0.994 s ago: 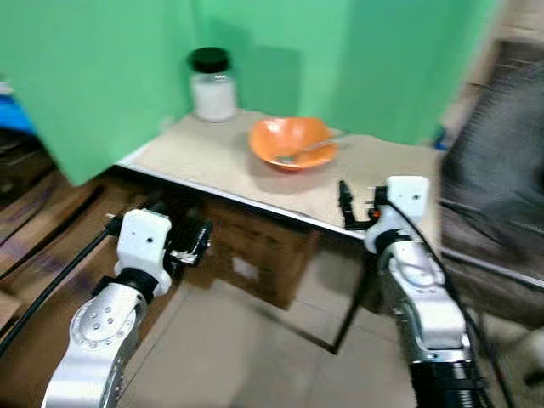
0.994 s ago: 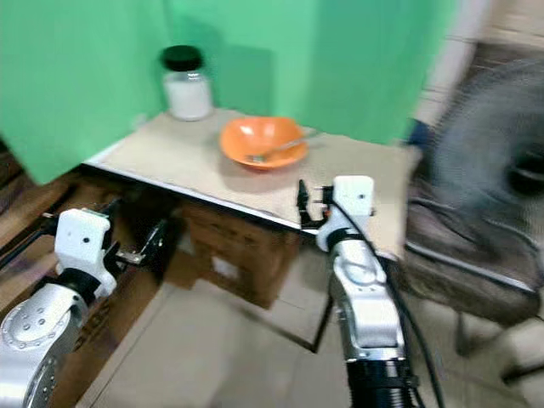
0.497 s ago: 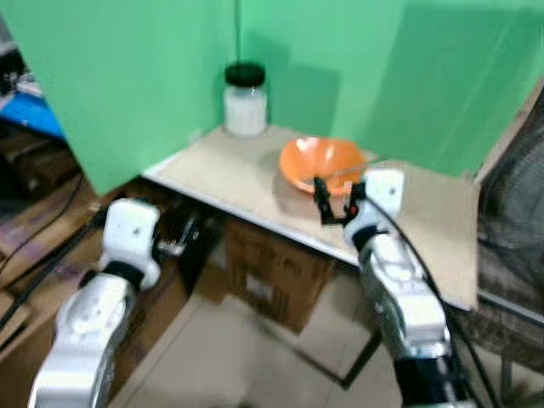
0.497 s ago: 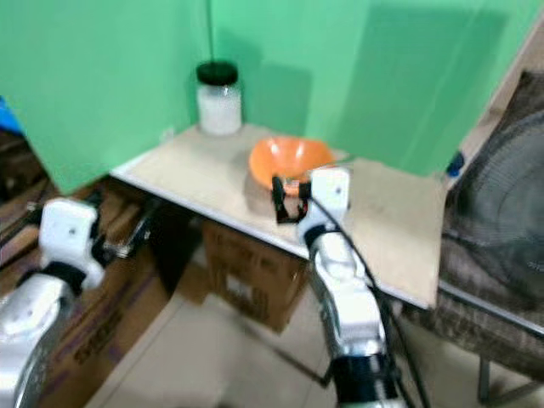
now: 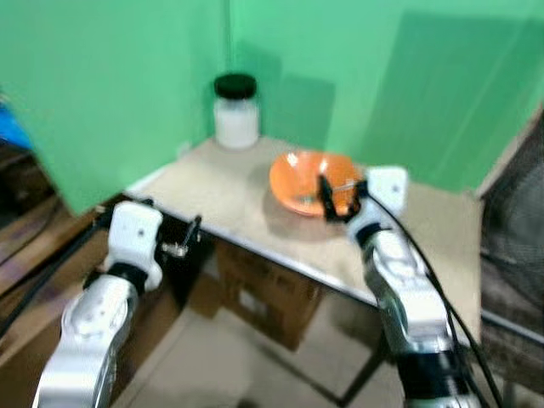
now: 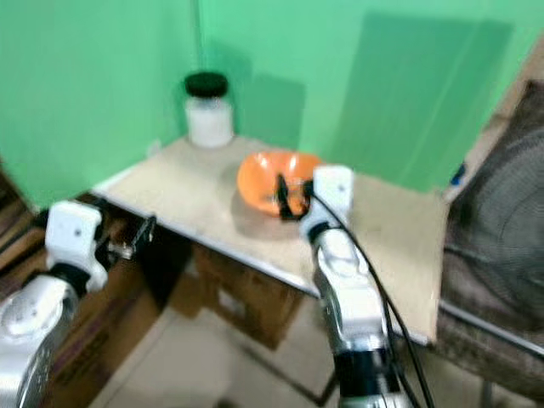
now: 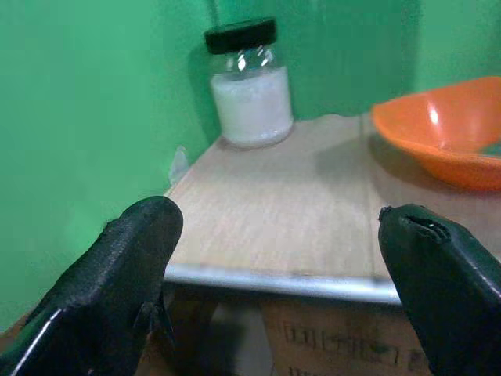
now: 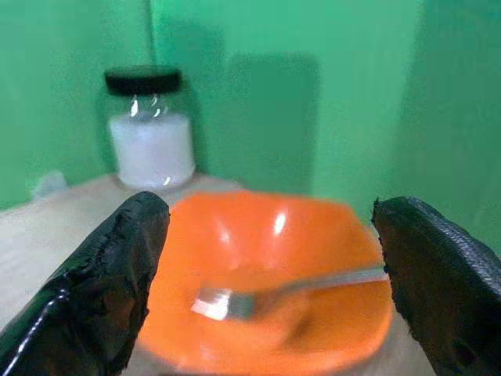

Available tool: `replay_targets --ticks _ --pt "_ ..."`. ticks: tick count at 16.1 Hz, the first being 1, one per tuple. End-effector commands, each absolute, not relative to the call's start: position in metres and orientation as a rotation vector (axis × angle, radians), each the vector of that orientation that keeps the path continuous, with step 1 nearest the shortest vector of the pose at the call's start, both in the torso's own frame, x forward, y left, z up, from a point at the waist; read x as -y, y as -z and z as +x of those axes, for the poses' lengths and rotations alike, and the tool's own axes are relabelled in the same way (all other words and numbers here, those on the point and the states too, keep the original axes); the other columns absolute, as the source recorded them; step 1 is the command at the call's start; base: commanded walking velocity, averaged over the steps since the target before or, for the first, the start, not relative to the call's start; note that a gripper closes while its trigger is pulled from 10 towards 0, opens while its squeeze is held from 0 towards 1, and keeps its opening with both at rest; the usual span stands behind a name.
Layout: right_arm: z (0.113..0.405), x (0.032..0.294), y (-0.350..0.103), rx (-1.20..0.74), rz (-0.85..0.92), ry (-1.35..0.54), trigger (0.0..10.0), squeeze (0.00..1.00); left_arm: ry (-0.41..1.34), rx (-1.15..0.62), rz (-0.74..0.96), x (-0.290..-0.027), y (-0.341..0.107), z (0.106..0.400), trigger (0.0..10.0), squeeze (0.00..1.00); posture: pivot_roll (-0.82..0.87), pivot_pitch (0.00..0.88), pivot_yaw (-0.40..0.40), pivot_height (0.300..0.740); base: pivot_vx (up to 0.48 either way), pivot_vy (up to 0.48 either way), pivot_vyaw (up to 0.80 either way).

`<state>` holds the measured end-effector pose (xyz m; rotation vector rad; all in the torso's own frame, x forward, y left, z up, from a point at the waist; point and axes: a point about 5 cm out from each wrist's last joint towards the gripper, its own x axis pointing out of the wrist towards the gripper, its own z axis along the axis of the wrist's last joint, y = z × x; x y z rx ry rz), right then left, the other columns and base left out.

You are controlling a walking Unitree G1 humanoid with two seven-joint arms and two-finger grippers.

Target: Setting the table

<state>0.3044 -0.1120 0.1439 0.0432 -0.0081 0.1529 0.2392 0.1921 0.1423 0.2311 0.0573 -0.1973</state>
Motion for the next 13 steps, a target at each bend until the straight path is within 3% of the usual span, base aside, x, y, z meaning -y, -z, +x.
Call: replay_targets --ticks 1,9,13 --pt "0.305 0.123 -0.142 0.004 0.025 -0.122 10.0 1.0 0.218 -0.04 0.231 -0.186 -0.145 0.239 10.0 0.0 0.15 0.0 -0.005 0.74 0.405 0.0 0.0" --pt "0.308 0.116 -0.142 -0.007 0.021 -0.195 10.0 1.0 0.234 -0.049 0.244 -0.182 -0.142 0.236 10.0 0.0 0.16 0.0 -0.03 0.74 0.385 0.0 0.0" --pt "0.314 0.103 -0.149 -0.002 -0.004 -0.362 10.0 1.0 0.306 -0.077 0.259 -0.178 -0.138 0.232 10.0 0.0 0.17 0.0 -0.028 0.74 0.0 0.0 0.0"
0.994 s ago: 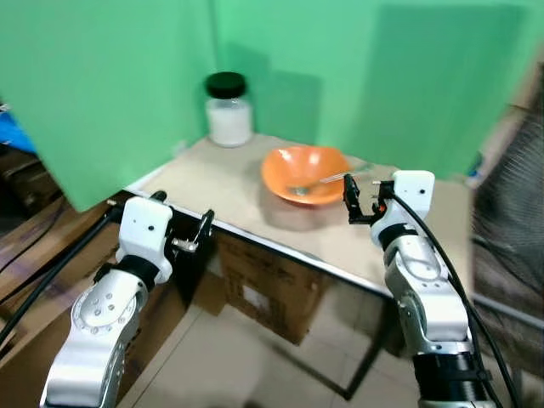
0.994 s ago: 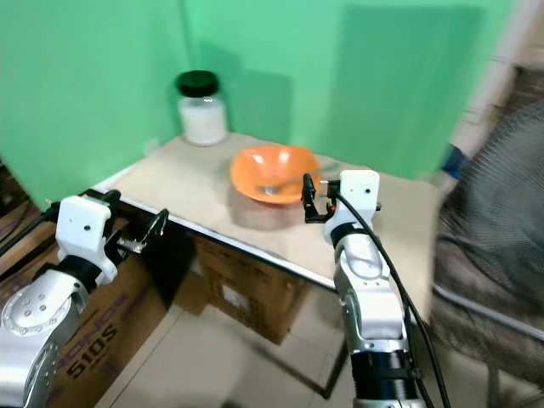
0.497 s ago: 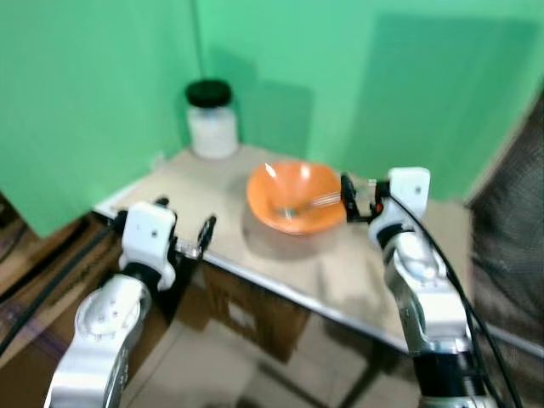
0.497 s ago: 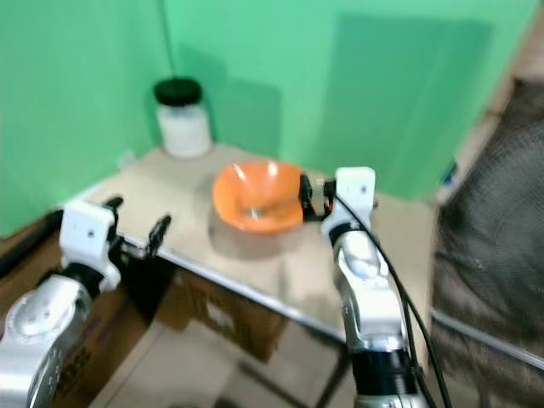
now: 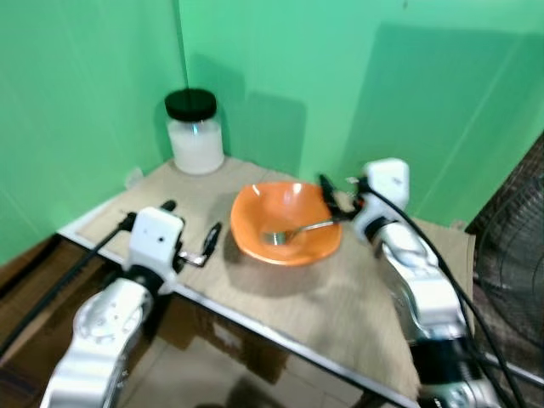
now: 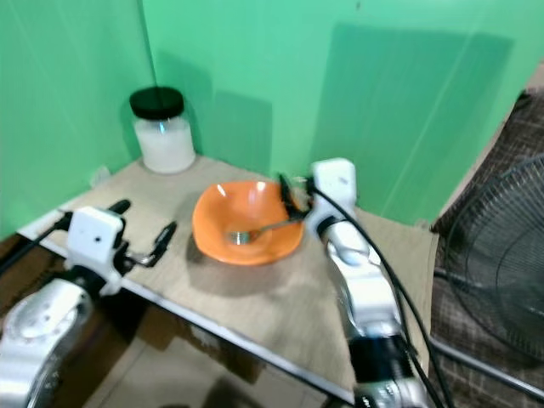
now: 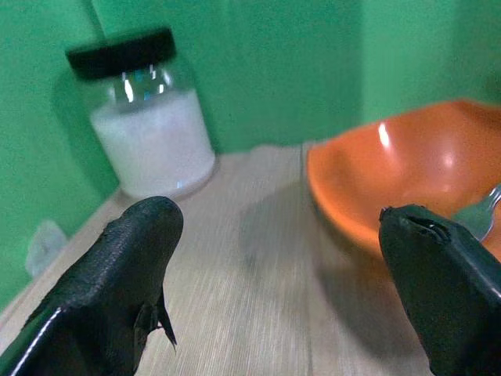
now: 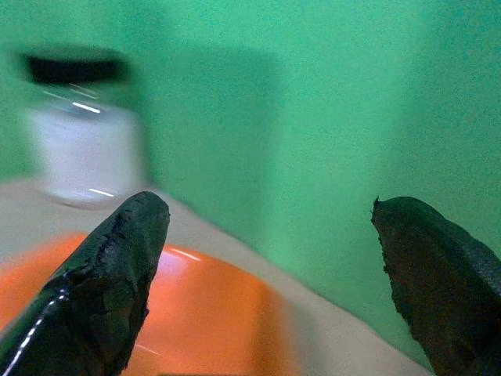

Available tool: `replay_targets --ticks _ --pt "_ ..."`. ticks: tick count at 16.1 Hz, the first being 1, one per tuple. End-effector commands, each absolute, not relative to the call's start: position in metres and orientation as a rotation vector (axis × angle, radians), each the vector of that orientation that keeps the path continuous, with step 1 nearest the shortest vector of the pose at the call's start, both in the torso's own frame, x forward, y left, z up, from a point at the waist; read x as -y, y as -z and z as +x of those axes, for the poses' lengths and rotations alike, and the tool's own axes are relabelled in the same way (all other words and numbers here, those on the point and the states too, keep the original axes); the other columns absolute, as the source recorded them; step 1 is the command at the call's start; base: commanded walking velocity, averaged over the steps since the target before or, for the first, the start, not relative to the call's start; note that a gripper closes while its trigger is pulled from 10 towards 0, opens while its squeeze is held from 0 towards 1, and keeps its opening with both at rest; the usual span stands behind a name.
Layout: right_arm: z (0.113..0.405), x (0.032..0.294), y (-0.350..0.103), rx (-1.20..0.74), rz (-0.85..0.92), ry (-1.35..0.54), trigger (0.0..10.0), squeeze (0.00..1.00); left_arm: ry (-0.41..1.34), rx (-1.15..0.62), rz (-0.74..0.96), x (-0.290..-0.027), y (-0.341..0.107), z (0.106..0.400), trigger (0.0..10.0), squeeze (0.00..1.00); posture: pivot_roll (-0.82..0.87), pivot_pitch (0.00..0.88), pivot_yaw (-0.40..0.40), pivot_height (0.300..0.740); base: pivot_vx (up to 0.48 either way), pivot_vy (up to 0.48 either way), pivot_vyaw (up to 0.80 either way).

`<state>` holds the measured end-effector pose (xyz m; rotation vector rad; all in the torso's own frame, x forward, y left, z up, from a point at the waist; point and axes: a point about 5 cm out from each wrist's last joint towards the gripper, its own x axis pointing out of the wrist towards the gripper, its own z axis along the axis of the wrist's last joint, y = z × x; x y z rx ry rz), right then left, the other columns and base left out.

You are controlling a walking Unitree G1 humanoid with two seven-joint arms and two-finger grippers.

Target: Setting the table

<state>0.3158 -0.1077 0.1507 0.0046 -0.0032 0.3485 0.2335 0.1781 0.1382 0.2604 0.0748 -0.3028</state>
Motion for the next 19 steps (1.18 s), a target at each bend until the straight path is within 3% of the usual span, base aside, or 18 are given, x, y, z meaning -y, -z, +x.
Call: replay_targets --ticks 1,3,5,6,7,13,14,15,17,18,19 --pt "0.318 0.1 -0.157 0.025 0.042 -0.423 10.0 1.0 0.329 -0.088 0.257 -0.177 -0.137 0.232 10.0 0.0 0.17 0.0 -0.027 0.74 0.0 0.0 0.0" --pt "0.326 0.093 -0.163 0.003 -0.023 -0.564 10.0 1.0 0.401 -0.103 0.266 -0.173 -0.136 0.229 10.0 0.0 0.16 0.0 -0.02 0.74 0.0 0.0 0.0" --pt "0.34 0.092 -0.162 -0.101 -0.266 -0.733 10.0 1.0 0.486 -0.13 0.287 -0.169 -0.136 0.227 10.0 0.0 0.16 0.0 -0.014 0.74 0.0 0.0 0.0" --pt "0.344 0.093 -0.164 -0.144 -0.288 -0.782 10.0 0.04 0.506 -0.134 0.285 -0.17 -0.137 0.227 10.0 0.0 0.16 0.0 -0.013 0.74 0.0 0.0 0.0" --pt "0.348 0.095 -0.167 -0.2 -0.319 -0.857 10.0 0.0 0.537 -0.14 0.284 -0.17 -0.138 0.226 10.0 0.0 0.16 0.0 -0.013 0.74 0.0 0.0 0.0" --pt "0.353 0.126 -0.166 -0.446 -0.776 -1.134 10.0 0.0 0.675 -0.188 0.276 -0.17 -0.142 0.214 10.0 0.0 0.16 0.0 -0.023 0.74 0.0 0.0 0.0" --pt "0.353 0.128 -0.165 -0.487 -0.834 -1.168 8.9 0.0 0.697 -0.201 0.275 -0.171 -0.141 0.211 10.0 0.0 0.16 0.0 -0.026 0.74 0.0 0.0 0.0" --pt "0.353 0.128 -0.163 -0.513 -0.867 -1.183 5.6 0.0 0.712 -0.209 0.279 -0.171 -0.142 0.208 10.0 0.0 0.16 0.0 -0.028 0.74 0.0 0.0 0.0" --pt "0.356 0.125 -0.162 -0.524 -0.883 -1.175 2.4 0.0 0.729 -0.22 0.288 -0.171 -0.142 0.205 10.0 0.0 0.16 0.0 -0.029 0.74 0.0 0.0 0.0" --pt "0.361 0.122 -0.162 -0.523 -0.874 -1.149 1.2 0.0 0.742 -0.23 0.299 -0.171 -0.142 0.204 10.0 0.0 0.16 0.0 -0.029 0.74 0.0 0.0 0.0" --pt "0.364 0.12 -0.162 -0.525 -0.861 -1.141 1.2 0.0 0.747 -0.233 0.304 -0.171 -0.142 0.203 10.0 0.0 0.16 0.0 -0.029 0.74 0.0 0.0 0.0"
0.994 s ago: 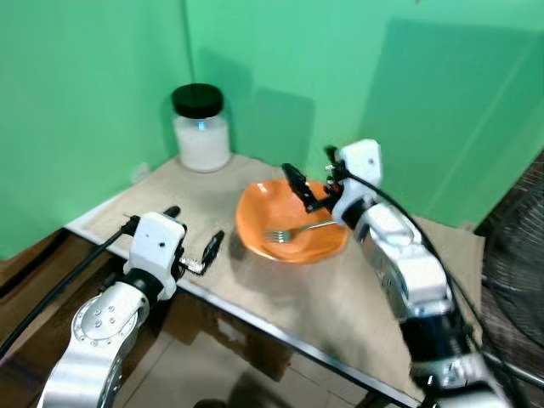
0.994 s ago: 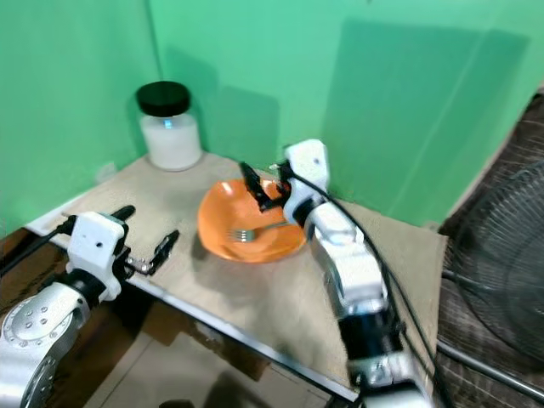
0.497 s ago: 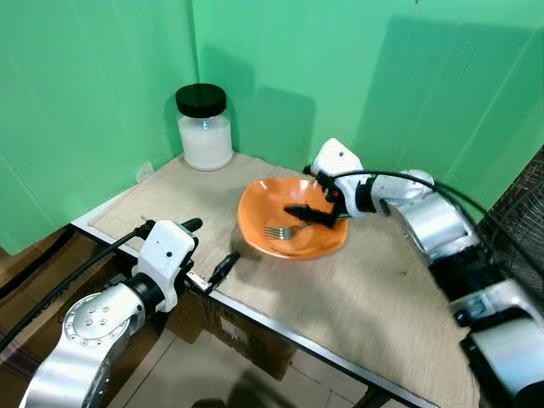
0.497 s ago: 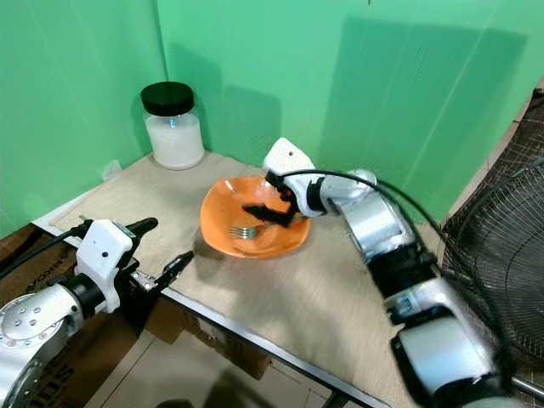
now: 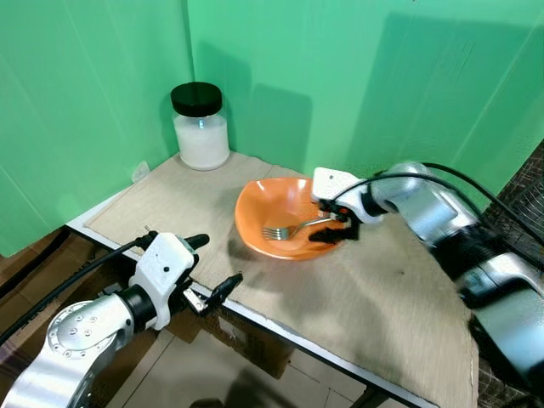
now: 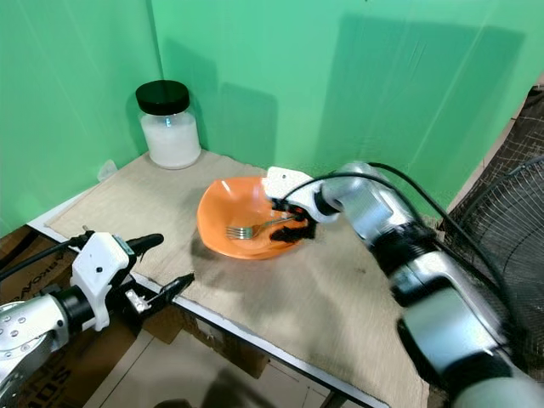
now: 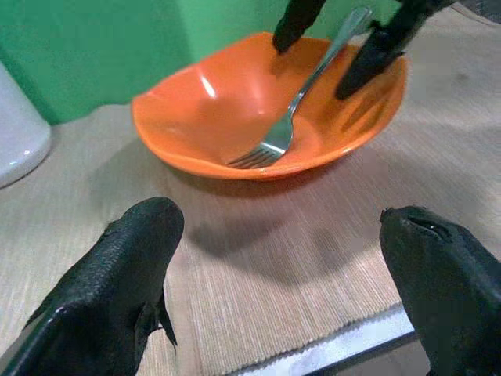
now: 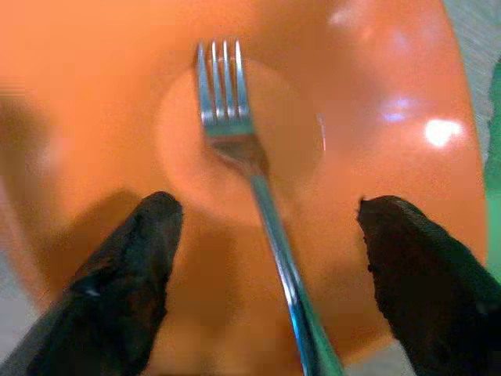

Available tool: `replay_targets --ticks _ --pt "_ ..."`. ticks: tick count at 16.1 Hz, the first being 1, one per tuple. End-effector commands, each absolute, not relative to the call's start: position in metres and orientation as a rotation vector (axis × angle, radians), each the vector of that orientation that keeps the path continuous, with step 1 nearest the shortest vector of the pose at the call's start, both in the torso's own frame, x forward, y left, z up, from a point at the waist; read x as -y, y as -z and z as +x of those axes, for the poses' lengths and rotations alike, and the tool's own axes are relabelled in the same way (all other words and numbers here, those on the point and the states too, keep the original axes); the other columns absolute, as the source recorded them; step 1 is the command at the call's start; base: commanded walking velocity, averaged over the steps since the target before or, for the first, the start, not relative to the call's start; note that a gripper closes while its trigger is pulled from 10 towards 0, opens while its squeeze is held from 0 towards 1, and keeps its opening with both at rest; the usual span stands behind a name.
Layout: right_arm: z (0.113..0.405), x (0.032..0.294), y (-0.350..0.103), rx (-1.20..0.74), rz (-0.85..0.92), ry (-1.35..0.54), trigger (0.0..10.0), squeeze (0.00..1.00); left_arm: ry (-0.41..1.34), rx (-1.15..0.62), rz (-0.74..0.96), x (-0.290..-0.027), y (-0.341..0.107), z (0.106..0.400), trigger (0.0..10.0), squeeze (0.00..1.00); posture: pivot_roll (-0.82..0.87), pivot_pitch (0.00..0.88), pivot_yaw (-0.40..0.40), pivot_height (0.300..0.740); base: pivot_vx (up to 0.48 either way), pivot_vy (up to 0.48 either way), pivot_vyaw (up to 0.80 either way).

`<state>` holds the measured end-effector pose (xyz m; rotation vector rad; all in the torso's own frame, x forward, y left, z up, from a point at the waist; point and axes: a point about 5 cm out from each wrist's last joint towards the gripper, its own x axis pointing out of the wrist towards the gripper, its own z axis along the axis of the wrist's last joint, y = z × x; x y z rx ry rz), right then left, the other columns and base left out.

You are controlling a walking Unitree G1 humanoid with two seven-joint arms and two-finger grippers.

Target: Setting the table

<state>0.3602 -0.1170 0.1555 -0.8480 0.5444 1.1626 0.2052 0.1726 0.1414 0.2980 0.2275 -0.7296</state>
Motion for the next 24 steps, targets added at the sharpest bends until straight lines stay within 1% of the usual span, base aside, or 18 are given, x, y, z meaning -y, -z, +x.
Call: replay_targets --ticks 1,2,4,5,8,11,21,24 --pt "0.365 0.118 -0.161 -0.534 -0.852 -1.14 1.2 0.0 0.748 -0.232 0.304 -0.17 -0.142 0.204 10.0 0.0 0.16 0.0 -0.029 0.74 0.0 0.0 0.0" --pt "0.366 0.118 -0.158 -0.552 -0.845 -1.142 1.1 0.0 0.75 -0.232 0.303 -0.169 -0.142 0.204 10.0 0.0 0.16 0.0 -0.03 0.74 0.0 0.0 0.0" --pt "0.366 0.117 -0.152 -0.593 -0.798 -1.148 0.1 0.0 0.748 -0.23 0.295 -0.169 -0.142 0.204 10.0 0.0 0.16 0.0 -0.032 0.74 0.0 0.0 0.0" --pt "0.367 0.116 -0.149 -0.607 -0.772 -1.133 0.0 0.0 0.748 -0.229 0.289 -0.168 -0.143 0.204 10.0 0.0 0.16 0.0 -0.034 0.74 0.0 0.0 0.0" --pt "0.372 0.117 -0.142 -0.632 -0.743 -1.044 0.0 0.0 0.746 -0.234 0.287 -0.169 -0.141 0.204 10.0 0.0 0.16 0.0 -0.035 0.74 0.0 0.0 0.0" --pt "0.375 0.117 -0.138 -0.644 -0.721 -0.993 0.0 0.0 0.746 -0.233 0.29 -0.17 -0.142 0.205 10.0 0.0 0.16 0.0 -0.037 0.74 0.0 0.0 0.0" --pt "0.371 0.118 -0.128 -0.704 -0.754 -1.029 0.0 0.0 0.764 -0.24 0.29 -0.168 -0.141 0.204 10.0 0.0 0.17 0.0 -0.038 0.74 0.0 0.0 0.0" --pt "0.37 0.115 -0.128 -0.698 -0.766 -1.056 0.0 0.0 0.805 -0.254 0.271 -0.166 -0.143 0.2 10.0 0.0 0.17 0.0 -0.037 0.74 0.0 0.0 0.0"
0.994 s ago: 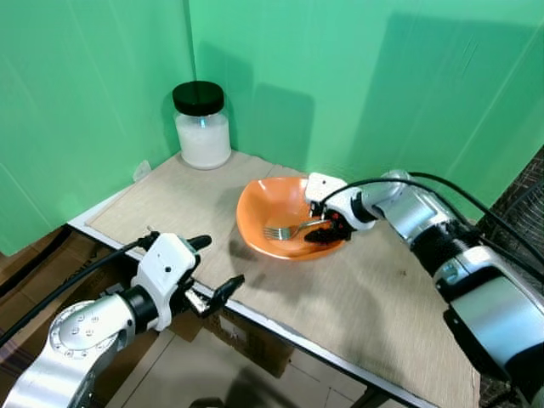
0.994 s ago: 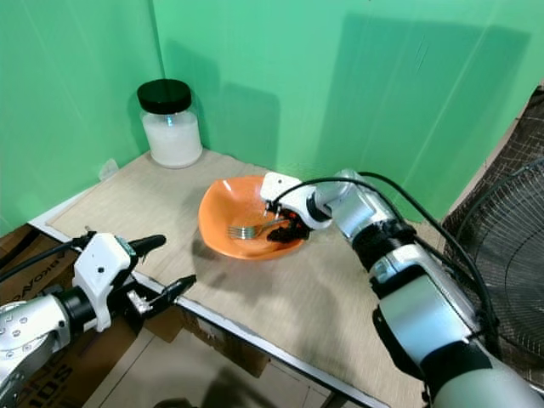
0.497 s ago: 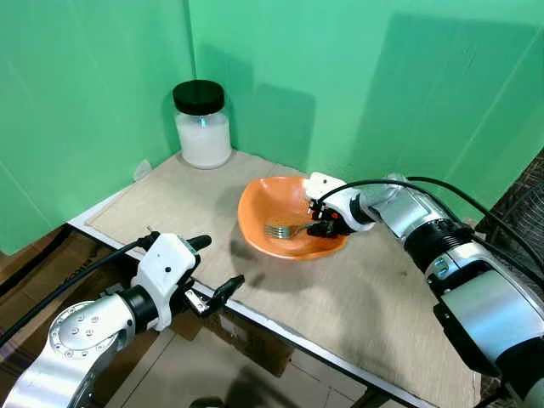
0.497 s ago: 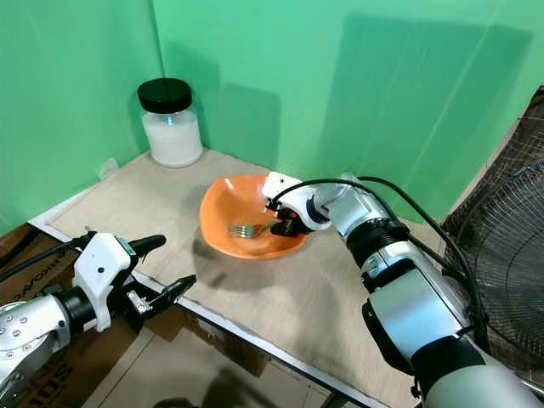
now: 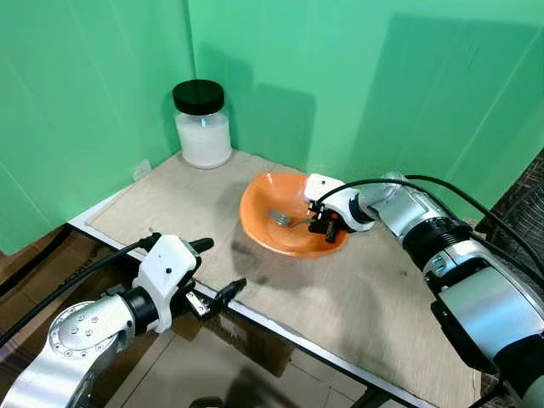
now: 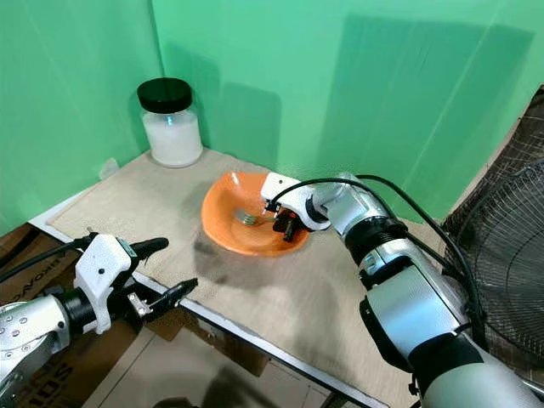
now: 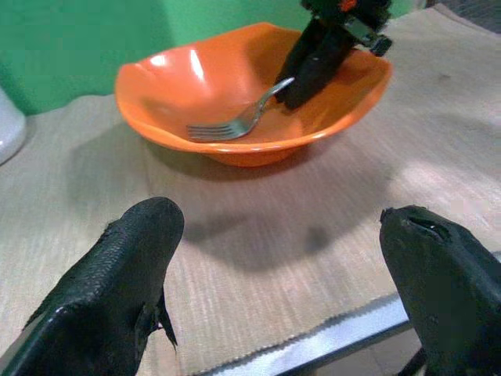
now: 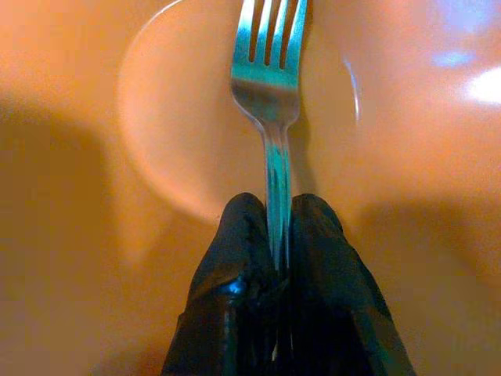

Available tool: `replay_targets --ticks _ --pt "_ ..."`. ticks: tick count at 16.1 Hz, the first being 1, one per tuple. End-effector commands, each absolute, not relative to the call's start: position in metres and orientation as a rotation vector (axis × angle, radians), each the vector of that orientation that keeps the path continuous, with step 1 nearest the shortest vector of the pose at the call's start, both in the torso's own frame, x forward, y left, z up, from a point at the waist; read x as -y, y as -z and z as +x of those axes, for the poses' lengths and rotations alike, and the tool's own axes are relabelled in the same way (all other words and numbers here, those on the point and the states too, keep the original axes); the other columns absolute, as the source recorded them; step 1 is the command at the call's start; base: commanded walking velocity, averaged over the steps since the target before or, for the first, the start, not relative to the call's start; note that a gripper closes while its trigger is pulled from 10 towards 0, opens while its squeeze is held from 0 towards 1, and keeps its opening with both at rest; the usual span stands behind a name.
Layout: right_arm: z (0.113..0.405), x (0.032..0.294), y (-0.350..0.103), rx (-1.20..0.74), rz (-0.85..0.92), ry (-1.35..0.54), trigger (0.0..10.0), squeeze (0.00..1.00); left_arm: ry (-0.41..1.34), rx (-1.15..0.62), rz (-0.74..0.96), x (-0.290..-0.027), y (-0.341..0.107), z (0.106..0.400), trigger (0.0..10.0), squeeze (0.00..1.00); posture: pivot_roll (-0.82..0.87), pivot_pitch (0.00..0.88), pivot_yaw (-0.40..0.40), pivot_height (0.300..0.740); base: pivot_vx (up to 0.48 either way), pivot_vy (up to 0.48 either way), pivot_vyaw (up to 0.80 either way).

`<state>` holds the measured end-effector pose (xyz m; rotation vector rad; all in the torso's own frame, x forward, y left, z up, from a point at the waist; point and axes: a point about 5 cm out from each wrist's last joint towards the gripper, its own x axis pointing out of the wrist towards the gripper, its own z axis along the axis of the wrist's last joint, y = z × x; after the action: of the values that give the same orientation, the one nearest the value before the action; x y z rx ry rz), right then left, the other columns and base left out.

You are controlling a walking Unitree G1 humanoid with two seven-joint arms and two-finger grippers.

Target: Setting the table

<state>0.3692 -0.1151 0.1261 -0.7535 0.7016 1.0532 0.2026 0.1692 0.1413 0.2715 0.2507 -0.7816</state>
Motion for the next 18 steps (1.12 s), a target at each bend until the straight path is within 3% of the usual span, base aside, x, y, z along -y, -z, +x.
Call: replay_targets --ticks 1,6,11,14,18 --pt "0.37 0.115 -0.128 -0.697 -0.768 -1.06 0.0 0.0 0.808 -0.258 0.269 -0.166 -0.142 0.199 10.0 0.0 0.17 0.0 -0.037 0.74 0.0 0.0 0.0" --pt "0.374 0.111 -0.145 -0.614 -0.744 -1.106 0.0 0.0 0.815 -0.255 0.282 -0.169 -0.145 0.201 10.0 0.0 0.16 0.0 -0.019 0.74 0.0 0.0 0.0" --pt "0.377 0.117 -0.184 -0.403 -0.57 -1.076 0.0 0.0 0.82 -0.218 0.262 -0.167 -0.152 0.203 10.0 0.0 0.14 0.0 -0.02 0.74 0.0 0.0 0.0" --pt "0.354 0.133 -0.211 -0.136 -0.239 -0.945 0.0 0.0 0.815 -0.137 0.201 -0.155 -0.164 0.201 10.0 0.0 0.13 0.0 -0.028 0.74 0.0 0.0 0.0" --pt "0.318 0.142 -0.212 0.116 -0.069 -0.669 0.0 0.0 0.681 -0.052 0.155 -0.147 -0.172 0.209 10.0 0.0 0.11 0.0 -0.024 0.74 0.0 0.0 0.0"
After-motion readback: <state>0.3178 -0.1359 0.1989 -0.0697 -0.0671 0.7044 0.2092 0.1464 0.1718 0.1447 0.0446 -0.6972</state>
